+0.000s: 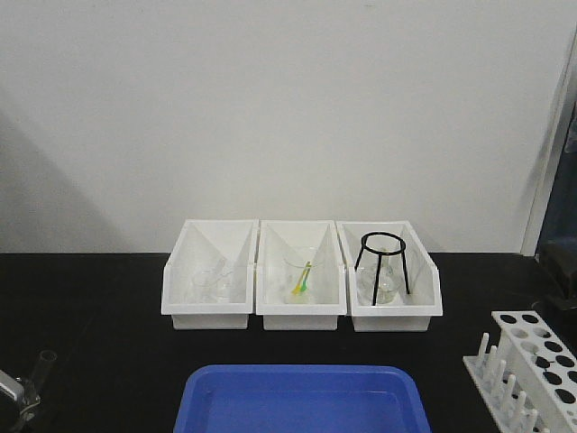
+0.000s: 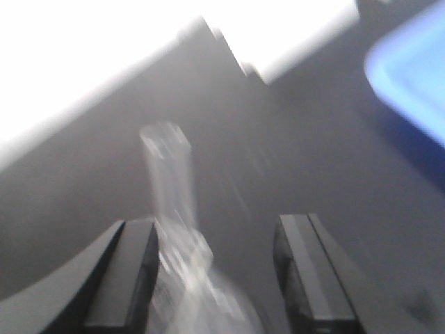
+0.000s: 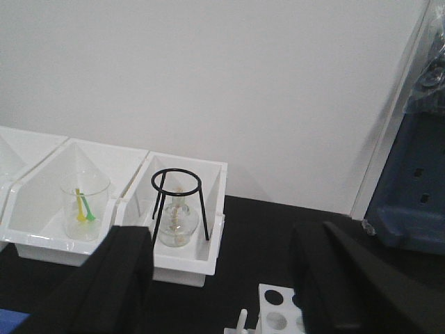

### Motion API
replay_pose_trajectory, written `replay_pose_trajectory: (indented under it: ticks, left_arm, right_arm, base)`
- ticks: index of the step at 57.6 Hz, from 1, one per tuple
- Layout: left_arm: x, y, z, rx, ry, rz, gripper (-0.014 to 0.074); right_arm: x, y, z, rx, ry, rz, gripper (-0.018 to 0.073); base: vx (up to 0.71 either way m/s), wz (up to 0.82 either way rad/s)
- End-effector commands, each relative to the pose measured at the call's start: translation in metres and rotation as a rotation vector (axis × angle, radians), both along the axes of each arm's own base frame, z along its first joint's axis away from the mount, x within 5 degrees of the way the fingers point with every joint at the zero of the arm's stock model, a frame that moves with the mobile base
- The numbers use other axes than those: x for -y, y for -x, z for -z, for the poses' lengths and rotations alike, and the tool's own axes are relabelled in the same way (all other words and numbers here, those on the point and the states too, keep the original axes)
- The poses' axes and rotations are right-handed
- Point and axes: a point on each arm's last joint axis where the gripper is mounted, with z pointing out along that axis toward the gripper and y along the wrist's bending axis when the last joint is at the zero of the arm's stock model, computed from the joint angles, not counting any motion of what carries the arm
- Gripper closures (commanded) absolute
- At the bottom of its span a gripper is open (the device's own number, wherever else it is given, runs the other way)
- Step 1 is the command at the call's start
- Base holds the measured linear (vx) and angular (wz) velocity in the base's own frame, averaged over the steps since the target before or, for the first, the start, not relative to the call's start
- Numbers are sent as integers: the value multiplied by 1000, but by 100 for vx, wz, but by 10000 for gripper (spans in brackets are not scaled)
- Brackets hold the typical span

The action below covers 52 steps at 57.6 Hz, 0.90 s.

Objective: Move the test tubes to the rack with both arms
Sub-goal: 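Grasp the glass test tube in the beaker with the left gripper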

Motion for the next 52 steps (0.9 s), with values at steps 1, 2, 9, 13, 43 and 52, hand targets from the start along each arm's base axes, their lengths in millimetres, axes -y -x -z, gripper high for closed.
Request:
replay_pose_trajectory:
  ticks: [1, 2, 9, 13, 43, 52]
  left_arm:
    - [0, -12, -20, 244, 38, -18, 130]
    - [0, -13, -20, 262, 40, -19, 130]
    - [1, -22, -10, 283, 42, -23, 130]
    - [-2, -24, -4, 272, 55, -57, 130]
    - [-3, -34, 7, 257, 33, -75, 130]
    - [0, -34, 8, 244, 18, -41, 130]
  right_arm:
    - [1, -2, -20, 127, 9, 13, 89]
    - [1, -2, -19, 125, 9, 13, 89]
    - [1, -3, -20, 132, 10, 15, 89]
    - [2, -3, -20, 141, 12, 16, 89]
    - [2, -3, -20, 140, 12, 16, 89]
    - [2, -3, -20, 139, 12, 15, 89]
  base:
    - [0, 0]
    - [0, 0]
    - [0, 0]
    - [0, 0]
    - [0, 0]
    - [0, 0]
